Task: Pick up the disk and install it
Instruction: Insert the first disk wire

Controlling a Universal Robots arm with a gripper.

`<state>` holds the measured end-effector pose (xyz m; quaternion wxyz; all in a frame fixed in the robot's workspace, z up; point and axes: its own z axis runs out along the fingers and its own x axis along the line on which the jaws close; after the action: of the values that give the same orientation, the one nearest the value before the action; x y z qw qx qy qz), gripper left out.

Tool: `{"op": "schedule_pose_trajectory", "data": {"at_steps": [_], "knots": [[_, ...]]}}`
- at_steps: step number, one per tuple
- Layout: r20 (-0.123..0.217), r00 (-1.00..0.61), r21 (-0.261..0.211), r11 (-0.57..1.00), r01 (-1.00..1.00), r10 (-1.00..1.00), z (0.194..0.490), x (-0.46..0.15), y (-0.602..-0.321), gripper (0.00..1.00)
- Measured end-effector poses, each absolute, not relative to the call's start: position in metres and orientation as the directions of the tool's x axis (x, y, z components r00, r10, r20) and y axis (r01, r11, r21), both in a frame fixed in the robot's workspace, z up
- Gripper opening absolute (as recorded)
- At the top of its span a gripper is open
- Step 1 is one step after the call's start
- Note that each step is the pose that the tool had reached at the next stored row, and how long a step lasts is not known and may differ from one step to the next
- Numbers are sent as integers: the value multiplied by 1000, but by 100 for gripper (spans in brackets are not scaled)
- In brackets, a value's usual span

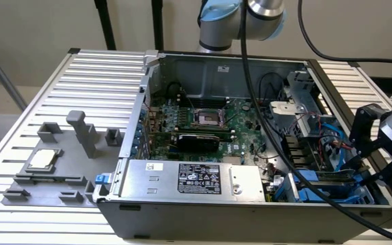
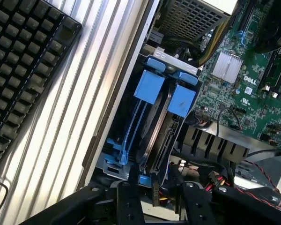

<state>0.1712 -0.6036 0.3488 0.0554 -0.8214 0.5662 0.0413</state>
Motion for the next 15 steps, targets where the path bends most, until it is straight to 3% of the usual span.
{"op": "schedule_pose_trajectory", "data": {"at_steps": [2,5,9,15], "knots": [[-131,368,-45,-365,-930,-920,349,171,-604,36],[-133,386,-45,-383,-923,-913,349,172,-604,22],[-134,402,-46,-400,-915,-906,349,172,-604,17],[-134,412,-46,-410,-911,-901,353,169,-604,17]]}}
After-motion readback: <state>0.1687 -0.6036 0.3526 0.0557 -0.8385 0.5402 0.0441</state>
